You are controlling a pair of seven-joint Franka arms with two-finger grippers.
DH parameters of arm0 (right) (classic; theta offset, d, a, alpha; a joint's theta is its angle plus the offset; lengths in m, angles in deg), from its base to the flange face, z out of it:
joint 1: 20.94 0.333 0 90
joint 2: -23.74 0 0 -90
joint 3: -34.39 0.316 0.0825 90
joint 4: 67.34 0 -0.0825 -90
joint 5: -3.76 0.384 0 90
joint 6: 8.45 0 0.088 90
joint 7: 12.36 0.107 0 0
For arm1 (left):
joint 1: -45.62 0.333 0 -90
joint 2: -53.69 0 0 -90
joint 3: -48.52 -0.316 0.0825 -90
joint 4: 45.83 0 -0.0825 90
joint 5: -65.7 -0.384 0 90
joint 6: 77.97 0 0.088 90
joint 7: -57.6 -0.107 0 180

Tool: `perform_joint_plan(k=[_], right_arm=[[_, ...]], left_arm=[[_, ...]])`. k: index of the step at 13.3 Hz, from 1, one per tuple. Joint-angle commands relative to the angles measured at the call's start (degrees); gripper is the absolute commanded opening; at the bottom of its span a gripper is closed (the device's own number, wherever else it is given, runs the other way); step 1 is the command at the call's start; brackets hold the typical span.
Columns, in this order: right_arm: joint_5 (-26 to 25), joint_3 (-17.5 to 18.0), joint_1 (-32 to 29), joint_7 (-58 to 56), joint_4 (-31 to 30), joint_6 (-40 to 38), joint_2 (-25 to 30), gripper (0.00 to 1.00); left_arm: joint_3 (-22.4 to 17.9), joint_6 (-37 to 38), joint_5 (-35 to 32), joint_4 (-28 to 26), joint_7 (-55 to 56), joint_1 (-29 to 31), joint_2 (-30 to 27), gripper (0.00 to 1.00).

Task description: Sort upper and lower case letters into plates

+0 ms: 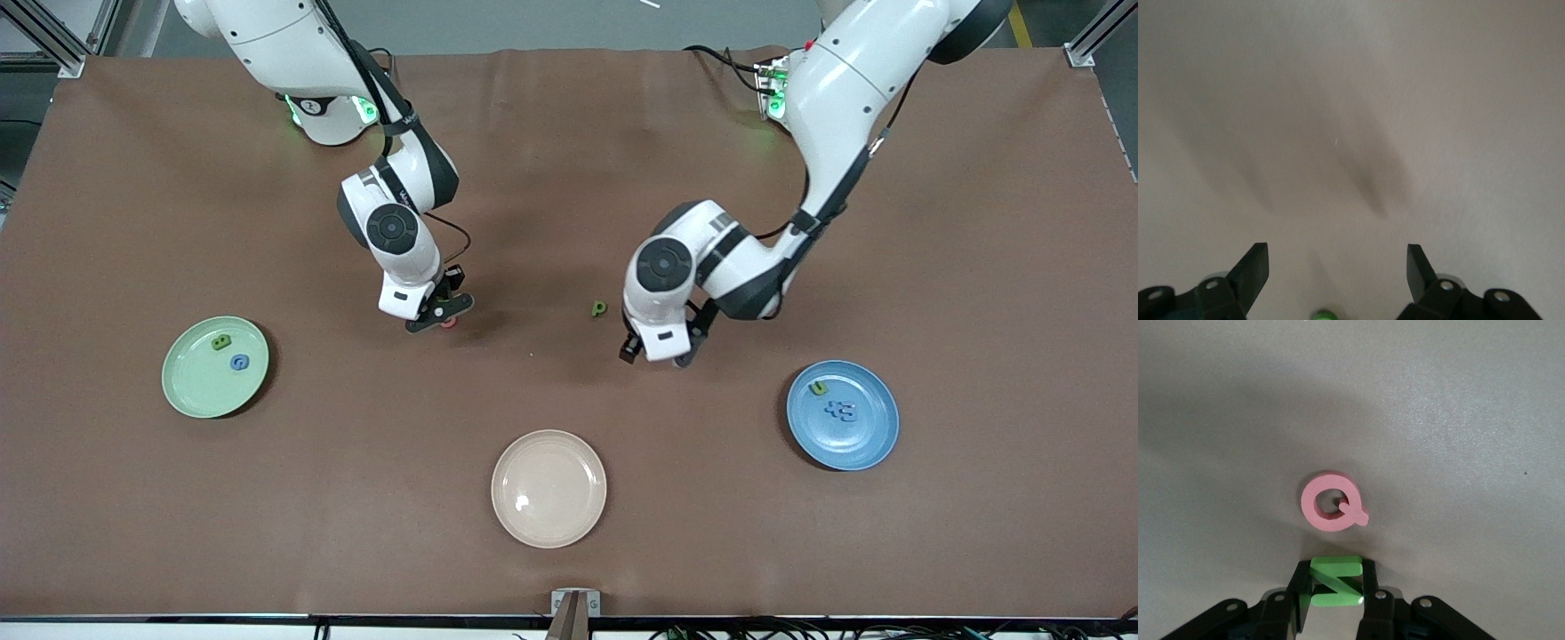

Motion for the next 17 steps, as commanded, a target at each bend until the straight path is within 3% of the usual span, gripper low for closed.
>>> perform_joint_plan(k=[1, 4, 8, 12, 17], right_arm=[[0.1, 0.1, -0.7, 0.4, -1.0, 0.1, 0.7, 0.18], [0.1, -0.3, -3.2, -0.1, -0.3, -8.9, 6.4, 0.15], [0.0, -0.5, -12.7, -5.8, 0.2, -18.6, 16.0, 0.12], [-0.9, -0.5, -26.8, -18.8, 2.7, -17.9, 15.6, 0.12], [-5.0, -0.5, -38.1, -21.4, 9.6, -16.8, 10.2, 0.13]], left_arm=[[-0.6, -3.1, -2.3, -2.2, 6.9, -3.7, -1.2, 0.90], [-0.6, -6.3, -4.3, -4.7, 9.7, -4.8, -0.8, 0.86], [-0.6, -9.4, -4.8, -5.0, 10.8, -5.6, 1.0, 0.83], [-0.7, -11.7, -4.7, -5.1, 10.8, -6.5, 1.9, 0.77], [-0.7, -12.5, -4.8, -5.3, 10.8, -6.7, 2.8, 0.60]])
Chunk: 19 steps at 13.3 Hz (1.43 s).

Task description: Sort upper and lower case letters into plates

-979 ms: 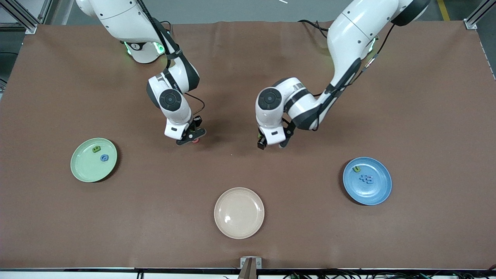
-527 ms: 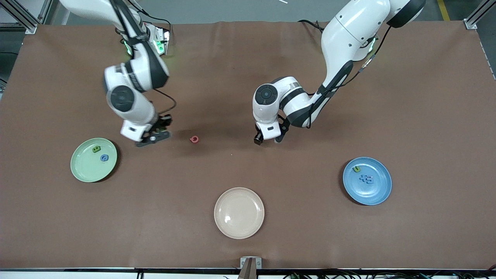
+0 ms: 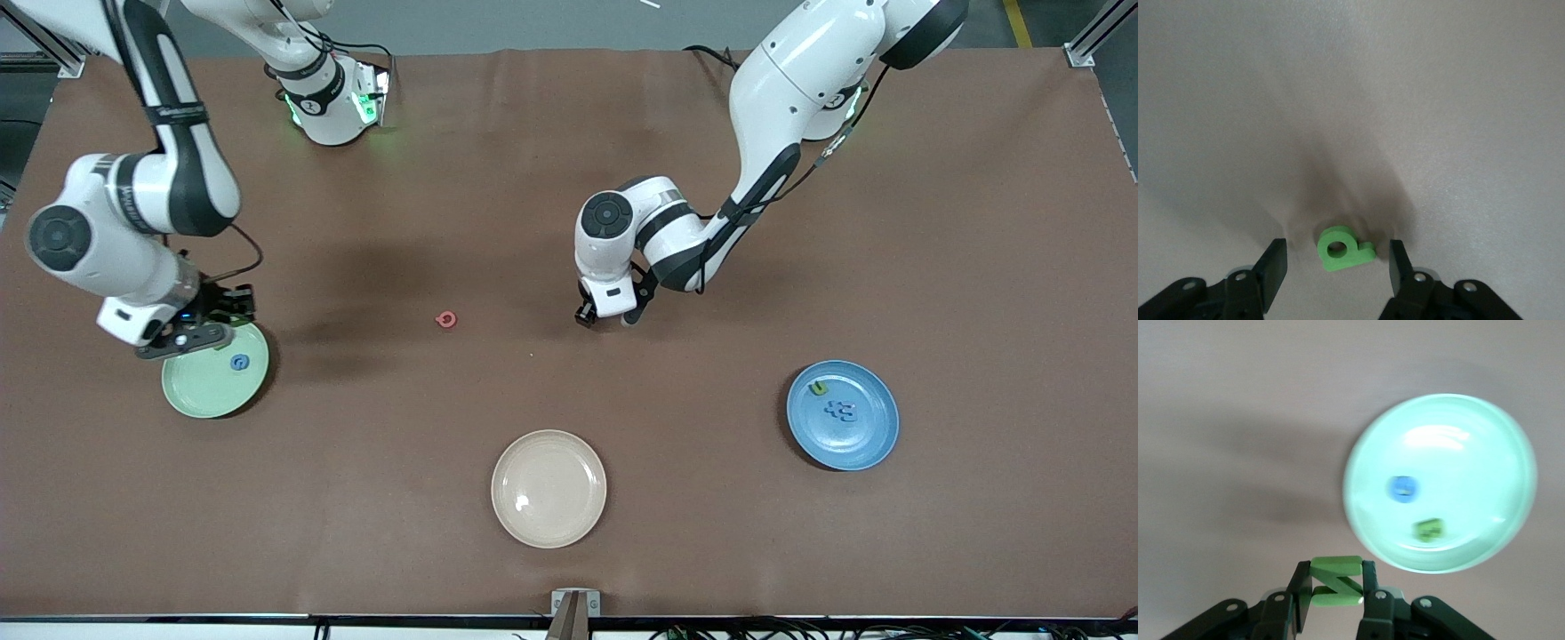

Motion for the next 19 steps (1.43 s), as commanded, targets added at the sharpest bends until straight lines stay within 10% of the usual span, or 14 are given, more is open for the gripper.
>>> perform_joint_plan(k=[1, 6, 16, 19], right_arm=[[-1.5, 1.3, -5.1, -0.4, 5.3, 1.7, -6.1, 0.13], [-1.3, 1.3, -9.3, -5.1, 9.7, 11.7, -16.3, 0.14], [-0.5, 1.5, -9.9, -5.2, 10.3, 16.1, -22.9, 0.21], [-0.6, 1.5, -9.6, -5.2, 10.3, 16.2, -23.3, 0.58]], left_arm=[[-0.4, -1.3, -1.3, -0.7, 1.2, -0.4, 0.0, 0.53], [-0.8, -1.3, -1.1, -0.4, 1.2, 0.8, -0.3, 0.01], [-0.9, 5.1, -1.3, 3.0, -18.7, 18.6, -7.7, 0.00], [-0.9, 7.3, -1.4, 2.4, -28.0, 25.3, -7.8, 0.00]])
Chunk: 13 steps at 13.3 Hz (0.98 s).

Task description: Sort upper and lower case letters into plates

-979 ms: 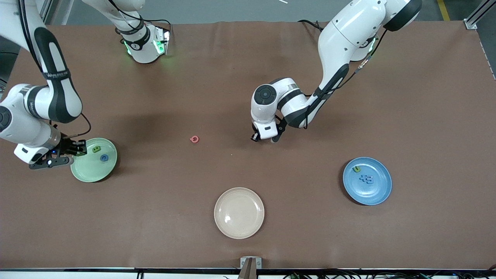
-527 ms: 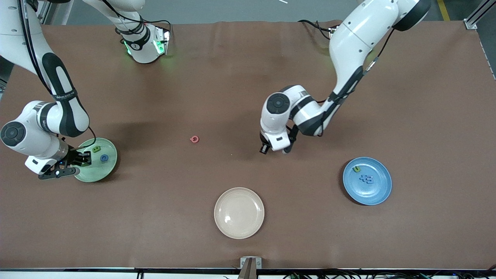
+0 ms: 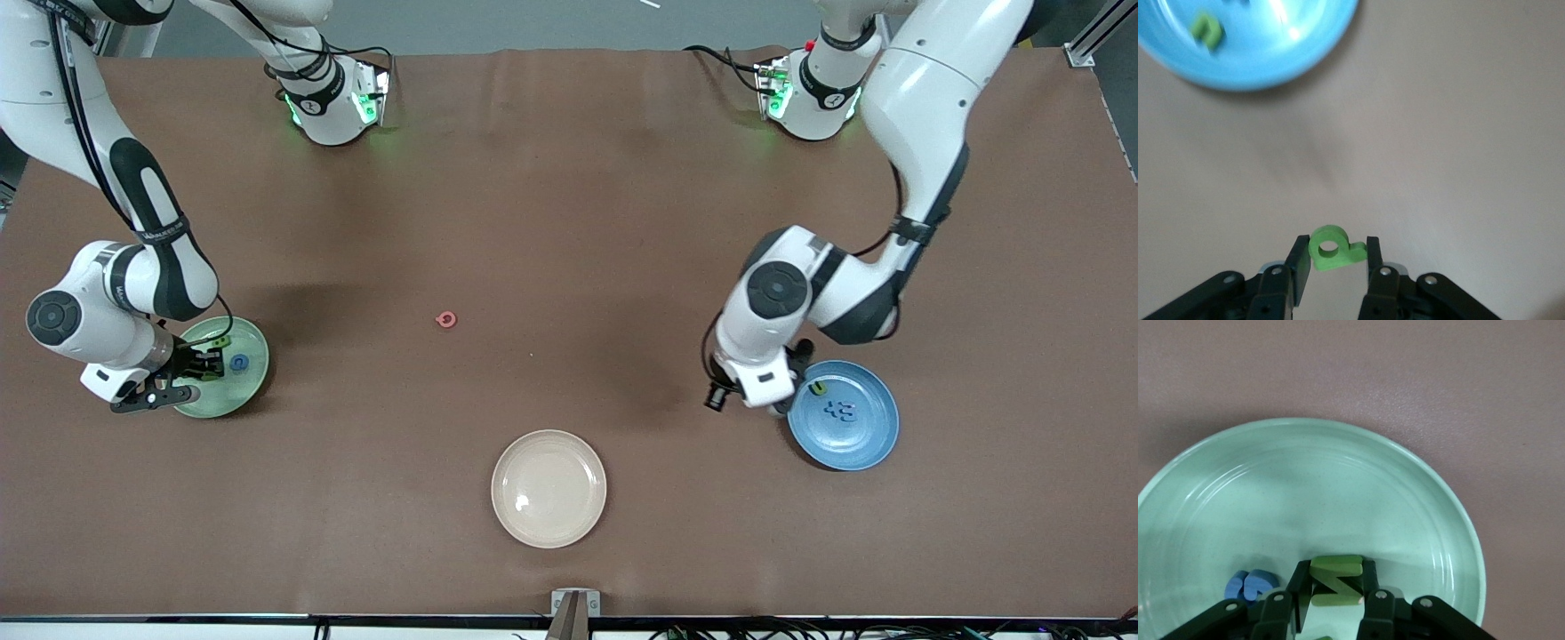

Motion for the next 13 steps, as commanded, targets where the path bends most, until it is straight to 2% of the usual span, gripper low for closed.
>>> perform_joint_plan(k=[1, 2, 4, 7, 8, 9, 10, 13], right_arm=[[0.2, 1.1, -0.8, -0.6, 0.6, 0.1, -0.3, 0.80], [0.2, 1.2, -0.7, -0.5, 0.6, -0.5, 0.1, 1.00], [0.2, 1.3, 0.7, -0.3, 0.5, -4.9, 3.1, 1.00], [0.3, 1.4, 5.9, 2.9, 0.7, -15.7, 9.0, 1.00], [0.5, 1.4, 7.8, 6.6, 0.6, -18.2, 10.6, 1.00], [1.2, 1.4, 10.4, 10.3, 0.6, -20.8, 12.3, 1.00], [2.5, 1.4, 13.3, 13.9, 0.6, -23.1, 14.1, 1.00], [10.6, 1.3, 21.8, 23.1, 0.5, -26.4, 16.6, 1.00]], left_arm=[[0.5, 0.8, -1.1, -1.3, -6.2, 5.3, -1.0, 0.00], [0.5, 0.7, -1.1, -1.3, -9.5, 7.8, -0.9, 0.00], [0.6, 0.5, -0.5, 0.2, -14.6, 13.6, 0.0, 0.00], [0.5, 0.2, -0.8, 1.6, -19.3, 16.1, 2.2, 0.03], [0.5, 0.2, -0.9, 1.6, -19.7, 17.0, 2.5, 0.17], [0.4, 0.2, -1.0, 1.2, -20.7, 17.7, 2.7, 0.66], [0.5, 0.2, -1.0, 0.8, -20.9, 18.1, 2.5, 0.99], [1.1, 1.8, -1.0, 0.1, -22.6, 17.3, -1.1, 1.00]])
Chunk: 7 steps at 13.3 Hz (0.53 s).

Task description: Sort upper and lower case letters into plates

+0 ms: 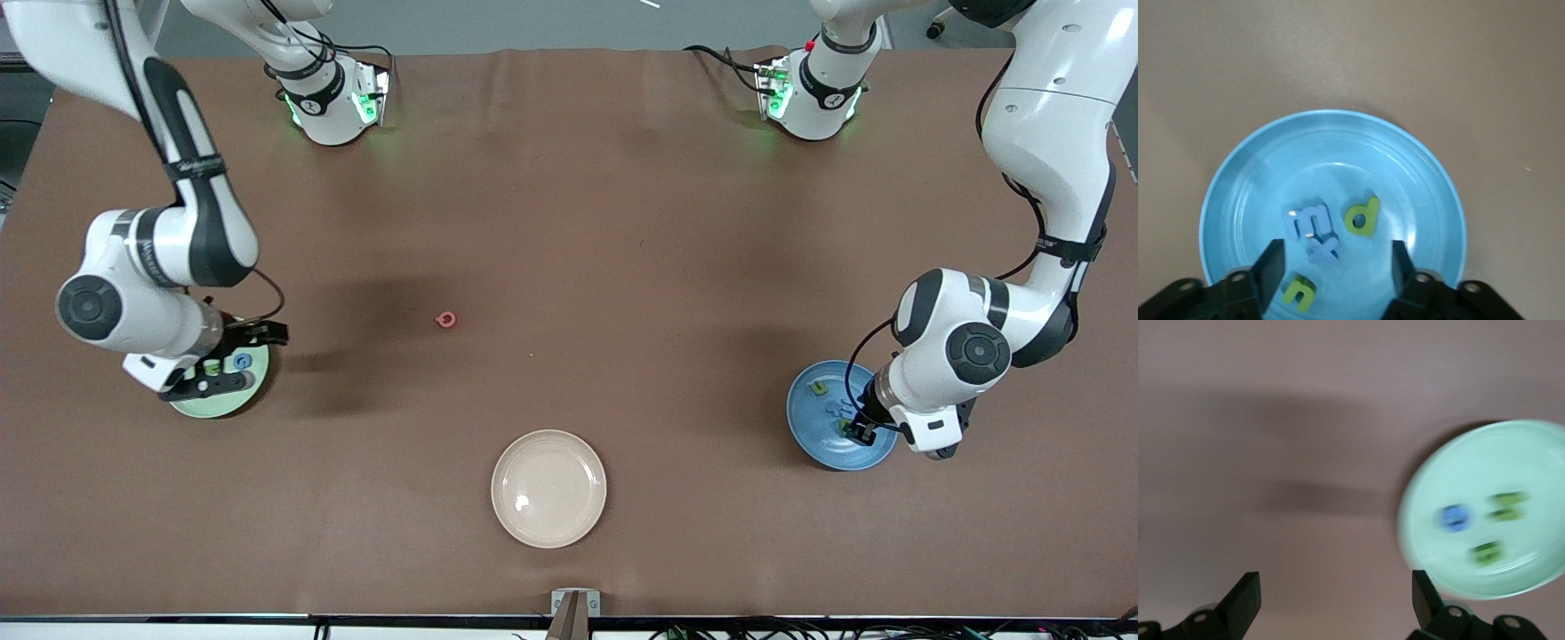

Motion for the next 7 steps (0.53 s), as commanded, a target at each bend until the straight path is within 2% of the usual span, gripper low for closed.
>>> perform_joint_plan(k=[1, 5, 7], right_arm=[[4.8, -0.5, 6.7, 7.2, -1.9, -0.6, 2.2, 1.00], [5.4, -0.7, 16.9, 20.8, -2.3, 3.0, 1.8, 1.00], [5.4, -0.7, 18.4, 21.5, -4.1, 7.1, 1.6, 1.00]], left_arm=[[1.1, 4.2, -1.0, -0.5, -4.1, -0.2, -5.8, 1.00], [2.8, 15.8, 0.0, 1.1, -22.5, 1.7, -15.4, 1.00], [2.8, 20.3, 2.2, 2.3, -32.3, 1.9, -19.9, 1.00]])
